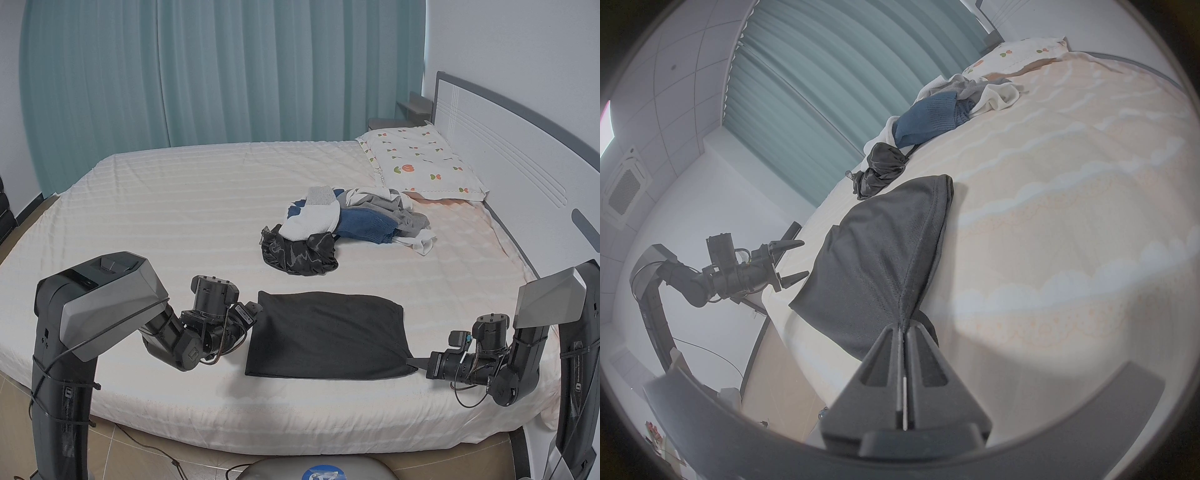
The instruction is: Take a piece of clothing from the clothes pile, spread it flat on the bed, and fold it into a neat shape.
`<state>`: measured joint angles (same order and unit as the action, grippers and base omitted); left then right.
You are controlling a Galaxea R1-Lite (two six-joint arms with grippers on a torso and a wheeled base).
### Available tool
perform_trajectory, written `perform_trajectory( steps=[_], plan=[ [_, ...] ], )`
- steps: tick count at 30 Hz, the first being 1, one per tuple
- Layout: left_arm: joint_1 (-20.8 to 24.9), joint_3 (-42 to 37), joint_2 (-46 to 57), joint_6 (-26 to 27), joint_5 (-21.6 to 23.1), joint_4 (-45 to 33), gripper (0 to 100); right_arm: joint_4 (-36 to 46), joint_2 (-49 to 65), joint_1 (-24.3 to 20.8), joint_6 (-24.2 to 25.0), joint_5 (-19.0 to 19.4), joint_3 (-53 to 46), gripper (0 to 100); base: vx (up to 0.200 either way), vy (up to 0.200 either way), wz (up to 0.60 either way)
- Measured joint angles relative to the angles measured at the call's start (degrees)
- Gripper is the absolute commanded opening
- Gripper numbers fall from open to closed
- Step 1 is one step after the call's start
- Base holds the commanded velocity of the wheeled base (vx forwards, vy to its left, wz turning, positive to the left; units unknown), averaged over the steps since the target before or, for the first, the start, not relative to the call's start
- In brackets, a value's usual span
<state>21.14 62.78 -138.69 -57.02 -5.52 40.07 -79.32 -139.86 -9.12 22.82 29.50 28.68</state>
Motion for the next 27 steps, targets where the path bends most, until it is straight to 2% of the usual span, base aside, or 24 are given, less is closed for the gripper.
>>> perform_trajectory(
  steps=[1, 8, 14, 21, 27],
  plan=[
    [0.0, 0.0, 0.0, 0.0, 0.0, 0.0, 100, 0.01, -0.02, -0.06, -0.02, -0.02, -0.07, 100, 0.0, 0.0, 0.0],
    [0.0, -0.22, 0.11, 0.0, 0.0, -0.02, 100, -0.1, 0.37, 0.15, 0.04, -0.05, 0.69, 100, 0.0, 0.0, 0.0],
    [-0.83, -1.1, 1.95, 0.17, -0.05, -0.15, 100, 2.24, 1.99, 1.38, 0.41, -1.21, 5.62, 100, 0.0, 0.0, 0.0],
    [-3.17, -2.97, 9.29, 3.16, -0.22, -0.2, 100, 4.74, 4.28, 2.73, 0.49, -9.01, 9.95, 100, 0.0, 0.0, 0.0],
    [-4.28, -7.33, 17.66, 8.28, -0.63, -0.04, 100, 4.08, 8.63, 6.29, 0.57, -13.08, 8.47, 100, 0.0, 0.0, 0.0]
  ],
)
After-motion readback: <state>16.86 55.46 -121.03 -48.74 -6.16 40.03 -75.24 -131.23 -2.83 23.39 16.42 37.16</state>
